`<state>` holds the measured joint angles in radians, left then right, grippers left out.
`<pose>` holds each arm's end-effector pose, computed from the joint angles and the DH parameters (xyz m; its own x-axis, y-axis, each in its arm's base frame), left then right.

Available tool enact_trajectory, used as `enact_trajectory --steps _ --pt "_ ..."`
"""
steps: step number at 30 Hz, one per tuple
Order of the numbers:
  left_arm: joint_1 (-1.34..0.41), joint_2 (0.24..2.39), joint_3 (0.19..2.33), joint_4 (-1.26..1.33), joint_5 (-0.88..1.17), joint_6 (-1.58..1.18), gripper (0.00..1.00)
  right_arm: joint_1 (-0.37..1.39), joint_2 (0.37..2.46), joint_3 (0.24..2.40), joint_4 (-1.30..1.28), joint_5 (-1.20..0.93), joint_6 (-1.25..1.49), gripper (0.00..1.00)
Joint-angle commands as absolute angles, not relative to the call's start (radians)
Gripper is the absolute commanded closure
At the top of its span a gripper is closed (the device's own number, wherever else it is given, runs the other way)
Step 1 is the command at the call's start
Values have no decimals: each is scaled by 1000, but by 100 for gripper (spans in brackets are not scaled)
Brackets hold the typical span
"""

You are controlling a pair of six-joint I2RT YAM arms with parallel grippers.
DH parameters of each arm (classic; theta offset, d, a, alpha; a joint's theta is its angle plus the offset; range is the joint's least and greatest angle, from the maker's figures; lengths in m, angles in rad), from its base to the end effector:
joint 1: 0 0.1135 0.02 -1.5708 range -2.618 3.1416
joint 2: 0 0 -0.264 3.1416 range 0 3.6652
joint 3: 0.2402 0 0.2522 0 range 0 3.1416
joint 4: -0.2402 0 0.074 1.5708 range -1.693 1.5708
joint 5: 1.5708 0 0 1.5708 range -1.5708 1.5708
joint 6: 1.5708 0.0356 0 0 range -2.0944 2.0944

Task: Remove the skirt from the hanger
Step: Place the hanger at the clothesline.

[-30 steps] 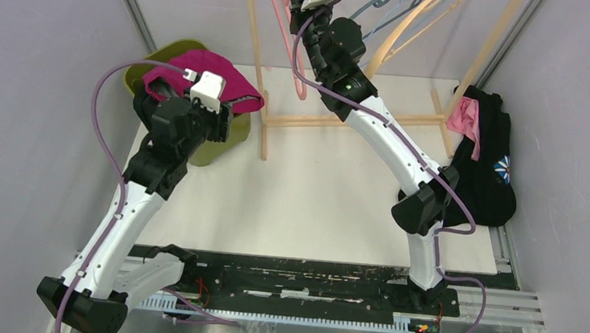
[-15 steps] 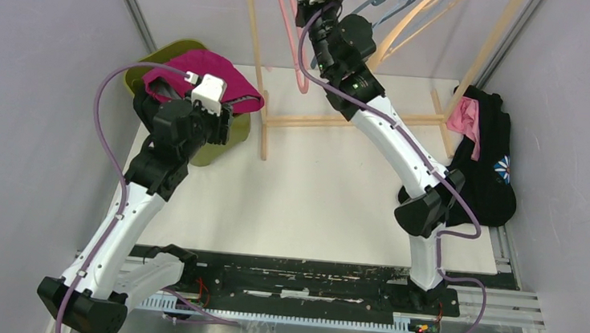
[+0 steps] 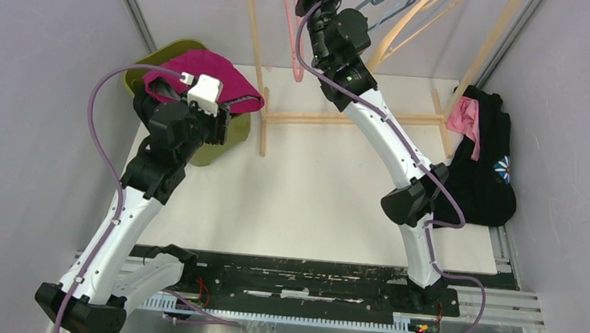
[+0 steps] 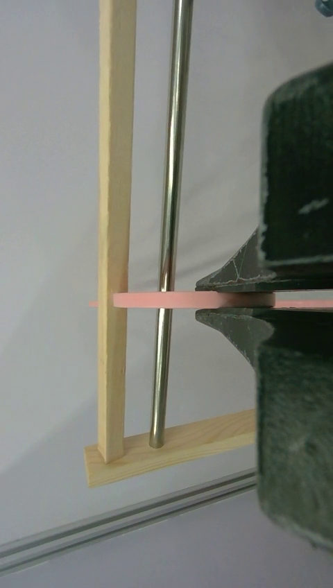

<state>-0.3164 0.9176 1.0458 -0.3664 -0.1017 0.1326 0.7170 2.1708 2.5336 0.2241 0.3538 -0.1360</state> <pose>0.1923 -0.0592 0.3882 -0.1937 0.2018 -0.9601 0.2435 0.9579 0.1522 0.3595 0.2971 0.5339 0.4677 0.2390 -0.8510 -0.3387 0.9377 0.0772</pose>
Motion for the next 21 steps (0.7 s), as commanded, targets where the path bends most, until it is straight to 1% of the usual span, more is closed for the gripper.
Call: enact_trajectory --steps 1,9,16,21 --pt "-322 901 1074 -348 -120 166 36 711 2156 2510 280 375 -111 99" --pt "-322 904 1073 -347 -114 165 36 704 2159 2517 278 384 -117 99" --pt "-322 889 1081 -367 -124 168 36 687 2241 2652 255 393 -70 99" --pt "-322 879 1087 -378 -143 175 36 671 2272 2685 256 399 -31 99"
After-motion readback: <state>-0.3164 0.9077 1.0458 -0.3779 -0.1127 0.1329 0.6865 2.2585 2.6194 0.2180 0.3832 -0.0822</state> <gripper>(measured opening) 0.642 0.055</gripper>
